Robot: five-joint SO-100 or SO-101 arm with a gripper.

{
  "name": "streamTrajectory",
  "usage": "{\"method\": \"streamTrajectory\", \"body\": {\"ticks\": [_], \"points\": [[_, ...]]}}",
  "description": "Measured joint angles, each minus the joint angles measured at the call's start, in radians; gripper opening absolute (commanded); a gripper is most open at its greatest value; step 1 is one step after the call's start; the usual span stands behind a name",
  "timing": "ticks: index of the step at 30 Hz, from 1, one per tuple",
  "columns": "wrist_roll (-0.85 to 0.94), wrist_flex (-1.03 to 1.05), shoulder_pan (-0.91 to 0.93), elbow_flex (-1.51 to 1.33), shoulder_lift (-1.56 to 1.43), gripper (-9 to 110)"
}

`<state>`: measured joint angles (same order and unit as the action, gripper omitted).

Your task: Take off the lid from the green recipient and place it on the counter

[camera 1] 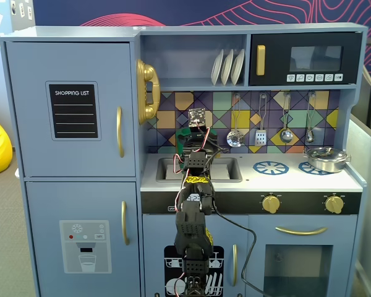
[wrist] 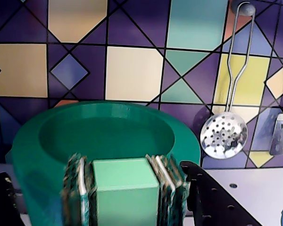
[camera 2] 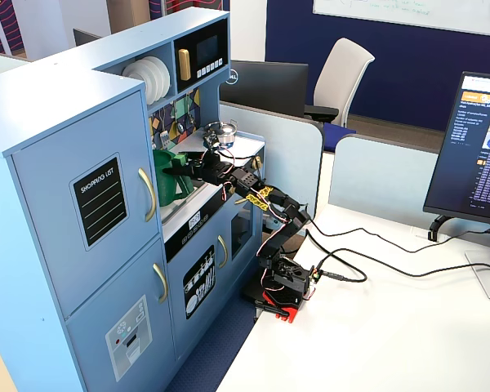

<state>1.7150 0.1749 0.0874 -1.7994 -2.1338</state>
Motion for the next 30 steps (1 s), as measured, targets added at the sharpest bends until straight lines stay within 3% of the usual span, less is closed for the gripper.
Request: {"method": "streamTrajectory", "body": {"ticks": [6,25,30], "points": [[0.000,-0.041,-0.009,0.000,0.005,0],[-0.021,-0.219,-0.040,0.012,0.025,0],[-0.023,-0.239,0.055,0.034,0.025,0]]}}
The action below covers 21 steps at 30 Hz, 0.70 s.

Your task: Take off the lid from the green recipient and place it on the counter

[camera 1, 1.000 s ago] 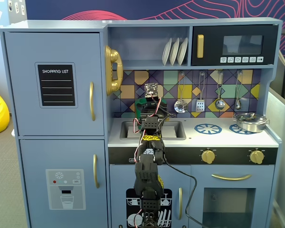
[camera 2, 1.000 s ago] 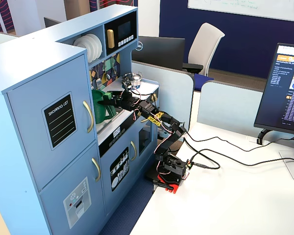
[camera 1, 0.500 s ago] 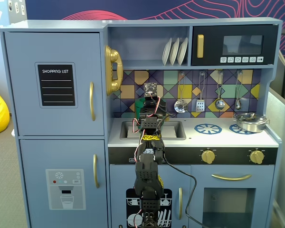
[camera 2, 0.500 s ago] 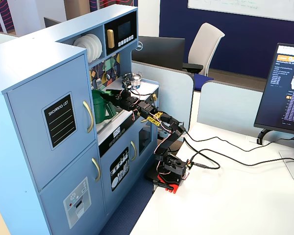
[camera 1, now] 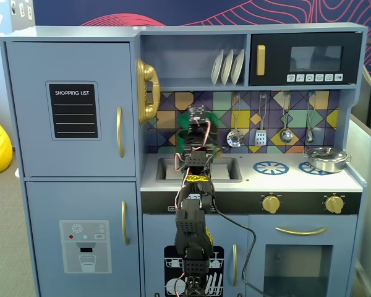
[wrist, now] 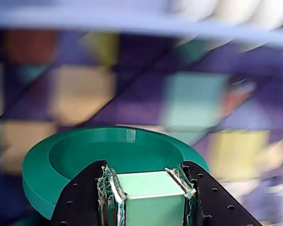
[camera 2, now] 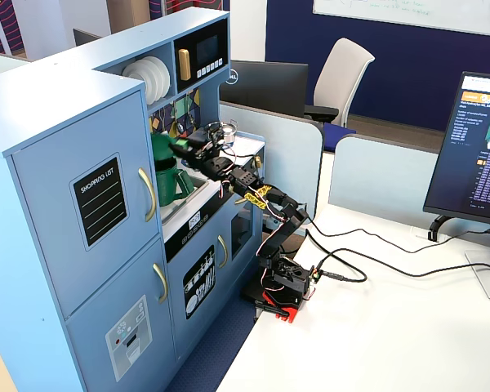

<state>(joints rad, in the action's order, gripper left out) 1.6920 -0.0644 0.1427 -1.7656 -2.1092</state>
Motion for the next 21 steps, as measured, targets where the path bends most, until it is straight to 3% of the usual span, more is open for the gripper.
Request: {"method": "streamTrajectory", "body": {"ticks": [14,21], "points": [[-0.112,-0.080,0.462,-0.109,0.025,0],[-0.126,-0.252,0.509,-0.259,0.129,0]]}}
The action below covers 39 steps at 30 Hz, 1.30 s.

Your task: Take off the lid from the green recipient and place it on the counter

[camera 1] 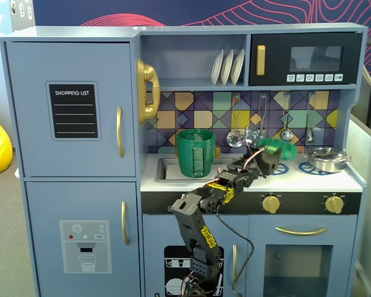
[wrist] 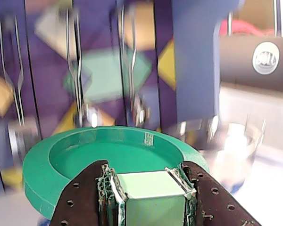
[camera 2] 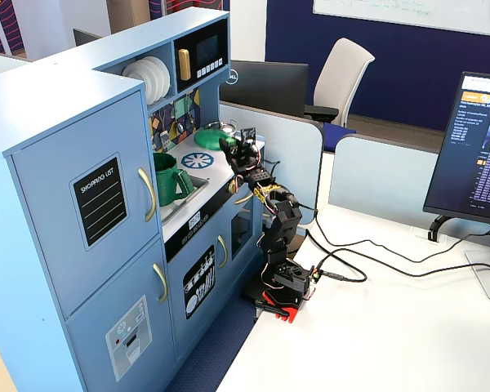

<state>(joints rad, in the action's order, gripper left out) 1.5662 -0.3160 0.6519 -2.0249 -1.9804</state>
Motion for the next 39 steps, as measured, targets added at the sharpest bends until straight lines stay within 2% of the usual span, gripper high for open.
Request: {"method": "streamTrajectory", "body": {"ticks": [11,21,22,25,31,34,39], "points": [[0.023,-0.094,0.000,-0.078,0.109,0],[0.186,-0.040,-0.018,-0.057,0.155,0],[0.190,-0.035,-0.018,-0.054,0.155,1],[0.195,-0.032,-0.020,-0.052,0.155,23],[0.199,0.017,-0.015,-0.052,0.156,40],[0.186,0.021,-0.018,-0.054,0.156,43],[0.169,0.034,-0.023,-0.080,0.112,40]]}}
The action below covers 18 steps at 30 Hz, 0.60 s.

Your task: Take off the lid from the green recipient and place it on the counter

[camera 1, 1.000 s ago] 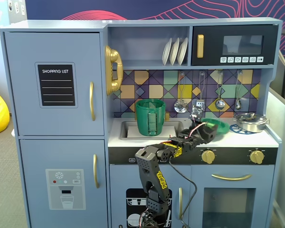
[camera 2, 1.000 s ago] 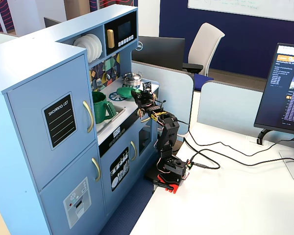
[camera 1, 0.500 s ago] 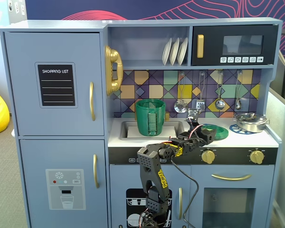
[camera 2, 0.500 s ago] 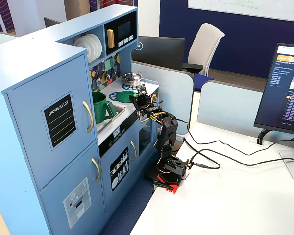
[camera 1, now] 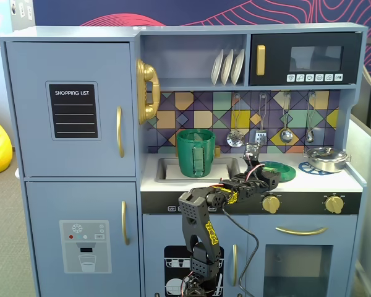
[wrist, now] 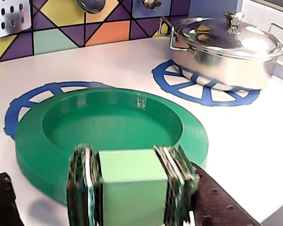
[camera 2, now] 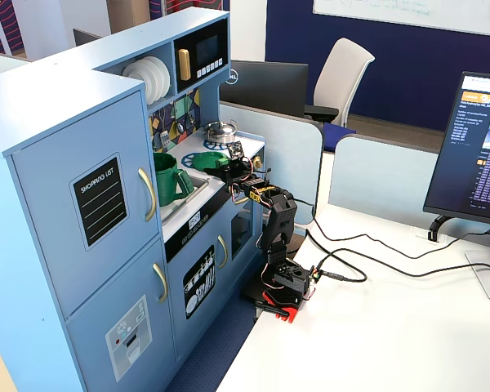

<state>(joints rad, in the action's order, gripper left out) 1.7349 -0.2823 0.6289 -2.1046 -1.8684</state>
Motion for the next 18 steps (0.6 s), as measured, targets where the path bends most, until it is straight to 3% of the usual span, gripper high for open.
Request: {"method": "streamTrajectory", "body": {"ticks": [8,18], "points": [[-0.006,0.258,0.011,-0.049,-0.302,36],[-0.112,0.917,-0.026,-0.104,-0.769,22]]}}
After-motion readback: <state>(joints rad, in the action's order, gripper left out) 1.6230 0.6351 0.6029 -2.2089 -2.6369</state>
